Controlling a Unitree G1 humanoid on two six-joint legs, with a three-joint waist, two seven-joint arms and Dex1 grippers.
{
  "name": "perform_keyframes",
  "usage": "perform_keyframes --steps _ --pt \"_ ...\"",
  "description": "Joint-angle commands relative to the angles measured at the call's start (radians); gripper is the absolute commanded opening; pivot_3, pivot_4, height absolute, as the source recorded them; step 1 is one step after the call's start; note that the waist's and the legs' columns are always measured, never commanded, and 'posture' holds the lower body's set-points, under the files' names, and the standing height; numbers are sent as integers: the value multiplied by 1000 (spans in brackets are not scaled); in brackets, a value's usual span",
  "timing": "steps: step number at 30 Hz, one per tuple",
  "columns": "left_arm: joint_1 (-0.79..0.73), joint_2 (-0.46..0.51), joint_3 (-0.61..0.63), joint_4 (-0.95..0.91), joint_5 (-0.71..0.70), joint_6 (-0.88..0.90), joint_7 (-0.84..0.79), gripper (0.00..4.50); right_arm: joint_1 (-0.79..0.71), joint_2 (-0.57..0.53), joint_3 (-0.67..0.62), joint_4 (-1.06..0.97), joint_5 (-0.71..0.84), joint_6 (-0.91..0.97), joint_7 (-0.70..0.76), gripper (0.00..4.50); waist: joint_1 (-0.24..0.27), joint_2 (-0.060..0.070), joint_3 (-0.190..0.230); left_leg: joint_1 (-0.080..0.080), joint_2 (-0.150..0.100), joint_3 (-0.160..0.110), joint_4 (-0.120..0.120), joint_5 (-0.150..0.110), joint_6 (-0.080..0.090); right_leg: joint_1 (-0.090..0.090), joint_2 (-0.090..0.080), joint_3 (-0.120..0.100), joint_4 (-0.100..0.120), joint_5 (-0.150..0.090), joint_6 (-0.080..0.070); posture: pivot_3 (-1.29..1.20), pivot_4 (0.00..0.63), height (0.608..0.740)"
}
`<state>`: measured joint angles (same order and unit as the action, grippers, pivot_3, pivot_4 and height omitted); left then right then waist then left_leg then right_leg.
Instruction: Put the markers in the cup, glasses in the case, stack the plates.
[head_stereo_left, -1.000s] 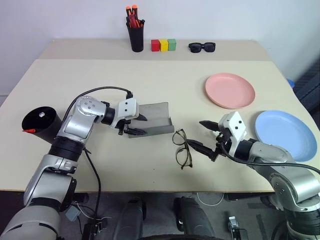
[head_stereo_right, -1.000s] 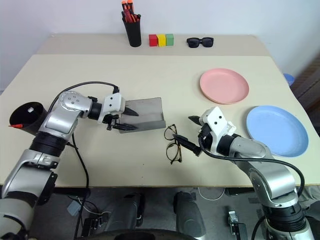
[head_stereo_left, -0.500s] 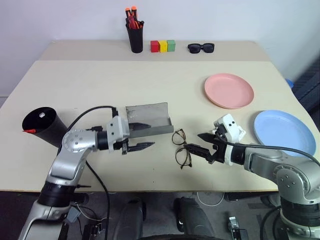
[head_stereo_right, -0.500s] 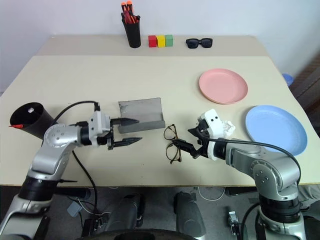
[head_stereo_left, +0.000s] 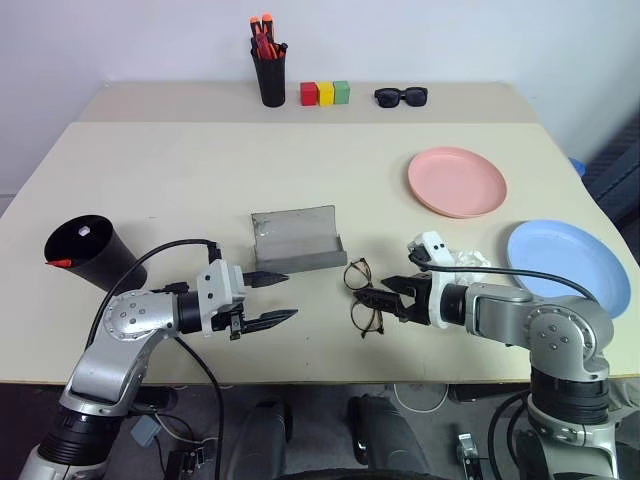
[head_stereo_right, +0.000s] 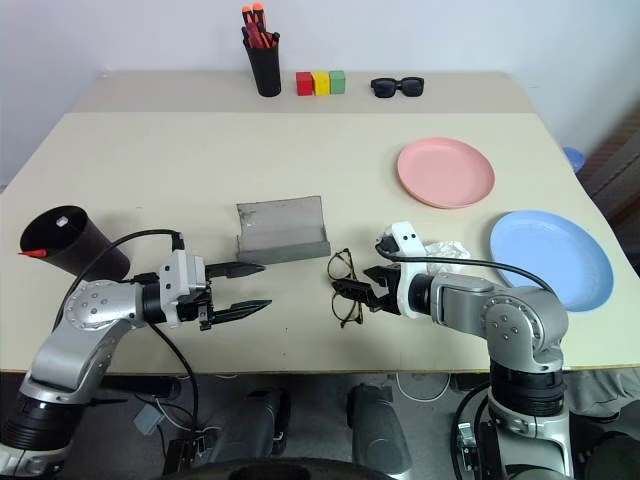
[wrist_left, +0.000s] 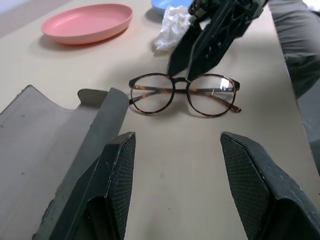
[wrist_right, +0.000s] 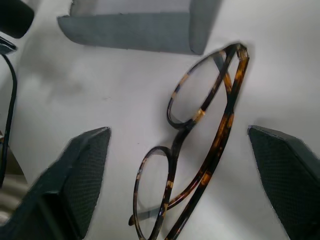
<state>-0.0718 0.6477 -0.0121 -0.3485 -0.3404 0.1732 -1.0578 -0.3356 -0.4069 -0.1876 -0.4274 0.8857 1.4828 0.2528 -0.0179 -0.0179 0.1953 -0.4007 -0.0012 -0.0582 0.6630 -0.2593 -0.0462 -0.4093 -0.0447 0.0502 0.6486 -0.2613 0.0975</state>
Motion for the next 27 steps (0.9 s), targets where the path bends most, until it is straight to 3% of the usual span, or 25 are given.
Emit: perform_keyframes --steps 1,5,14,20,23,27 --pt "15 14 27 -35 -23 1 17 2784 -28 15 -33 -7 3 16 -12 2268 0 0 0 0 0 0 0 0 0 0 0 0 0 0 0 0 150 740" --pt "24 19 28 -31 -22 -6 26 2784 -37 25 -42 -6 5 29 -17 185 -1 0 0 0 0 0 0 0 0 0 0 0 0 0 0 0 150 740" --pt "81 9 50 -48 -24 -4 73 2784 -51 -41 -66 -47 14 63 13 77 -1 0 0 -1 1 0 -1 0 0 -1 0 0 -1 0 0 0 150 740" --pt "104 7 53 -48 -22 -11 95 2784 -39 -86 -12 -81 -4 5 42 77 -2 1 0 -1 1 0 -1 0 0 -1 -1 0 -3 0 -1 0 150 740" --pt "110 12 55 -51 -22 -12 97 2784 -32 -53 -51 -87 29 32 46 857 -2 1 0 -1 1 0 -2 0 0 -1 0 0 -3 0 -1 0 150 740" --pt "119 15 54 -62 -23 -9 102 2784 -24 49 -149 -76 65 121 -8 2721 -1 1 0 -2 2 0 -2 0 0 -2 0 0 -3 0 -1 0 150 740"
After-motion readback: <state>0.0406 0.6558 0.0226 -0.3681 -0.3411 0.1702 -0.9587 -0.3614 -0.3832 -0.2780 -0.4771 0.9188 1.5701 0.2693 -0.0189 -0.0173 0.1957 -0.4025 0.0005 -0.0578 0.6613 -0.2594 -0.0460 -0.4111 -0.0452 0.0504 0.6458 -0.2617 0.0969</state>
